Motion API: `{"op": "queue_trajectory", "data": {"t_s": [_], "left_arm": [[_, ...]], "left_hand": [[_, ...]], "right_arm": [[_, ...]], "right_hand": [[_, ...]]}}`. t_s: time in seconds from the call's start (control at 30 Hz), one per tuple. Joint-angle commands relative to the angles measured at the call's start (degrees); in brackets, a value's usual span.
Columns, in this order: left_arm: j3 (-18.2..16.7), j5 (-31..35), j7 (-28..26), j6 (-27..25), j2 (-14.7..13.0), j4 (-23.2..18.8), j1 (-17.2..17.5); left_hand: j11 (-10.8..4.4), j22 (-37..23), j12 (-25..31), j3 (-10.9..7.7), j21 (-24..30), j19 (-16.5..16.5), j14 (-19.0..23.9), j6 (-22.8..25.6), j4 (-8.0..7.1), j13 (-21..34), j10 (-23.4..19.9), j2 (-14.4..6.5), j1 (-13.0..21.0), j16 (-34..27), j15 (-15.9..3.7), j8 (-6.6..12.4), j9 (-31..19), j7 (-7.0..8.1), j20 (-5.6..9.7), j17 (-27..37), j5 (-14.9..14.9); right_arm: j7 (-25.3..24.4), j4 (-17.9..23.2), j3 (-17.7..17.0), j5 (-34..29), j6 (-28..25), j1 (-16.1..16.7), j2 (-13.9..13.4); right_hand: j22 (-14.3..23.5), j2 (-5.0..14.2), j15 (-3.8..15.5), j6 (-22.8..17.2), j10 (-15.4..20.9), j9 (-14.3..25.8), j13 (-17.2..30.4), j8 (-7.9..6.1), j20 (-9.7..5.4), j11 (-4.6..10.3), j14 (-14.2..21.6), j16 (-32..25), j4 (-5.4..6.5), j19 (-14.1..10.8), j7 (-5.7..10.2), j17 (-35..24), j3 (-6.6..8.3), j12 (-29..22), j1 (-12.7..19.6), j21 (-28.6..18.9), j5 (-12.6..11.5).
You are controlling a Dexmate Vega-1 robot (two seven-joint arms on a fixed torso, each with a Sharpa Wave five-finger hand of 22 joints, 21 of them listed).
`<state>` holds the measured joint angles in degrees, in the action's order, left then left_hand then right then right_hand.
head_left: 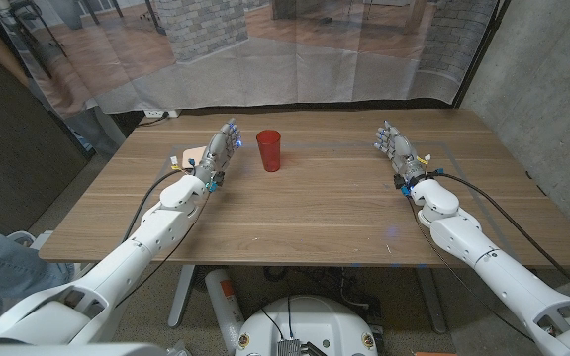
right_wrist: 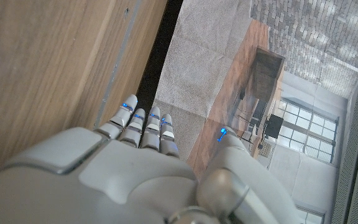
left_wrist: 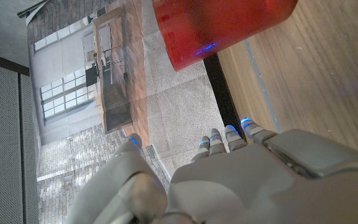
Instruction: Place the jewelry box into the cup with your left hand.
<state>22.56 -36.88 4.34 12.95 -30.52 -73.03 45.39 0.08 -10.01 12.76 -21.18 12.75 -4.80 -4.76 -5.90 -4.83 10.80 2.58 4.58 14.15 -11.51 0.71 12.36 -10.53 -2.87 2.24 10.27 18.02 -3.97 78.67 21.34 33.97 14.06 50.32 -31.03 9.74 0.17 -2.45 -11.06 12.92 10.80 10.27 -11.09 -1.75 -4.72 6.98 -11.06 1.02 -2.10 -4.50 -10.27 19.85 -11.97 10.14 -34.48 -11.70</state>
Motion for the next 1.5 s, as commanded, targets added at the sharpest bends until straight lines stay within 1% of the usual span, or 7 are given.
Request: {"op": "queue_trajectory", "data": {"t_s": [0.03, 0.3, 0.87, 0.97, 1.23, 1.5], "left_arm": [[0.3, 0.1, 1.4, 0.0, -0.2, 0.7, -0.7], [-0.1, 0.3, 0.8, 0.7, -0.9, -1.2, 0.4], [-1.8, 1.3, -1.4, 2.8, -3.3, -6.1, 4.4], [-2.0, 1.6, -1.9, 3.3, -3.7, -7.0, 5.0], [-2.8, 2.7, -3.5, 4.1, -4.9, -9.0, 6.8], [-3.3, 5.3, -6.1, 4.3, -6.4, -11.3, 8.3]], "left_hand": [[-0.07, -0.3, 0.5, -0.08, 0.2, 0.4, 0.4, 0.6, 0.17, 0.1, -0.4, -0.3, 0.7, -0.2, -0.02, 0.40, -0.2, -0.02, -0.02, 0.2, 0.2], [0.01, -0.3, 0.5, -0.06, 0.1, 0.5, 0.6, 0.9, 0.23, 0.1, -0.7, -0.4, 0.9, -0.2, -0.02, 0.42, -0.2, -0.04, -0.03, 0.2, 0.1], [-0.28, -0.3, 0.5, -0.02, 0.0, 0.6, 0.9, 1.8, 0.33, 0.1, -1.2, -0.6, 1.2, -0.1, 0.04, 0.52, -0.2, 0.02, -0.08, 0.2, 0.0], [-0.12, -0.3, 0.6, -0.01, 0.0, 0.7, 1.1, 2.2, 0.35, 0.1, -1.4, -0.7, 1.3, -0.1, 0.00, 0.59, -0.2, 0.09, -0.04, 0.2, 0.0], [-0.07, -0.3, 0.6, 0.02, 0.0, 1.0, 1.4, 2.4, 0.39, 0.1, -1.7, -0.8, 1.4, -0.1, -0.01, 0.56, -0.2, 0.01, -0.10, 0.2, 0.0], [-0.09, -0.3, 0.6, 0.06, 0.0, 1.4, 1.7, 3.3, 0.45, 0.1, -2.0, -0.9, 1.5, -0.1, 0.08, 0.73, -0.2, 0.07, -0.27, 0.2, -0.1]], "right_arm": [[-0.5, 0.5, 0.4, -0.3, -0.6, 0.1, 0.0], [-0.6, 0.5, 0.5, -0.6, -0.5, 0.0, 0.0], [-0.7, 0.6, 0.6, -0.9, -0.5, 0.0, 0.0], [-0.7, 0.6, 0.6, -0.9, -0.4, -0.1, 0.1], [-0.7, 0.7, 0.6, -0.9, -0.3, 0.0, 0.1], [-0.7, 0.7, 0.5, -0.9, 0.0, 0.2, 0.1]], "right_hand": [[0.1, 0.23, -0.09, -0.5, 0.6, 0.1, 0.2, -0.36, -0.42, 0.20, 0.2, -0.3, -0.39, -0.3, 0.01, -0.3, 0.25, -0.3, 0.6, 0.4, -0.1], [0.1, 0.26, -0.07, -0.5, 0.6, 0.1, 0.2, -0.34, -0.34, 0.32, 0.3, -0.2, -0.45, -0.2, 0.04, -0.3, 0.21, -0.3, 0.6, 0.6, 0.0], [0.1, 0.39, -0.08, -0.5, 0.7, 0.1, 0.2, -0.30, -0.28, 0.25, 0.3, -0.2, -0.61, -0.4, 0.09, -0.3, 0.18, -0.2, 0.6, 1.1, 0.0], [0.2, 0.42, -0.05, -0.6, 0.7, 0.1, 0.2, -0.30, -0.28, 0.21, 0.3, -0.2, -0.62, -0.4, 0.05, -0.3, 0.18, -0.2, 0.6, 1.2, 0.0], [0.2, 0.47, -0.11, -0.5, 0.6, 0.1, 0.2, -0.26, -0.33, 0.30, 0.3, -0.2, -0.67, -0.5, 0.07, -0.3, 0.17, -0.2, 0.7, 1.4, 0.1], [0.2, 0.57, -0.03, -0.6, 0.7, 0.1, 0.2, -0.27, -0.30, 0.35, 0.4, -0.2, -0.83, -0.7, 0.10, -0.3, 0.21, -0.2, 0.8, 1.6, 0.1]]}}
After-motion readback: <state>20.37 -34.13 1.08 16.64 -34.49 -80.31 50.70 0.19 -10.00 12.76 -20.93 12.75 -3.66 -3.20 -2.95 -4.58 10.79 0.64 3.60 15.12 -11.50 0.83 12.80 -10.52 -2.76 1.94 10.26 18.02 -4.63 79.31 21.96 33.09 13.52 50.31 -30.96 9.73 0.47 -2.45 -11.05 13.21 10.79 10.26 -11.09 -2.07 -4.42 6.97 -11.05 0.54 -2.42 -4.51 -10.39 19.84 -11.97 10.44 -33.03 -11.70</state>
